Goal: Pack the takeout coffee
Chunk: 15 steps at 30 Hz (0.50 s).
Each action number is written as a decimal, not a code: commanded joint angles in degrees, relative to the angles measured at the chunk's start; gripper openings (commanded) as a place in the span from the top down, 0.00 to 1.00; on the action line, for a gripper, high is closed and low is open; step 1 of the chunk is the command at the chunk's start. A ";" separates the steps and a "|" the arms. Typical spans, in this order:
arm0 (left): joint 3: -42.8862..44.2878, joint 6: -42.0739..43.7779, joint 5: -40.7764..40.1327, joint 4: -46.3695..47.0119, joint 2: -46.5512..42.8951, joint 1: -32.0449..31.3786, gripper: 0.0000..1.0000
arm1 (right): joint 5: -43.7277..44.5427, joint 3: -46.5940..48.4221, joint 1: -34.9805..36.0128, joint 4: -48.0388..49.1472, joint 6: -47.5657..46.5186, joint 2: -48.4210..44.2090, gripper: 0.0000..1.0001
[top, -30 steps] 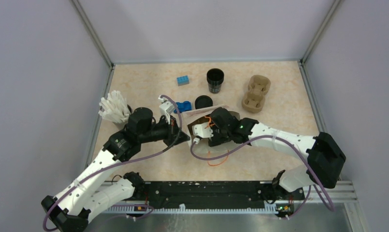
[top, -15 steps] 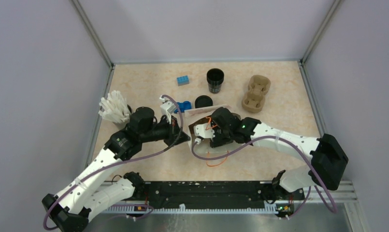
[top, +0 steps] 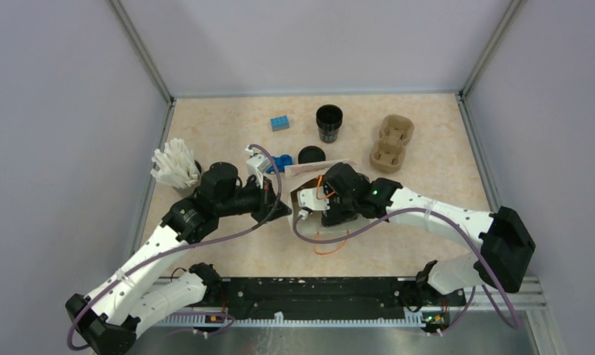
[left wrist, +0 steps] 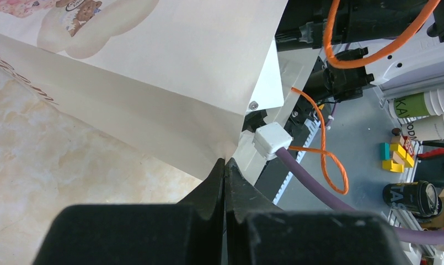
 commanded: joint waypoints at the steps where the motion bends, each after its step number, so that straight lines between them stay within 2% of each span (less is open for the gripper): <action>1: 2.37 -0.12 0.05 1.27 0.41 0.10 1.00 | -0.96 3.67 -0.93 -0.01 1.34 -1.44 0.03; 15: 2.19 -0.44 0.53 1.63 0.28 0.10 1.00 | -2.55 7.50 -0.91 -4.24 1.57 -1.68 0.21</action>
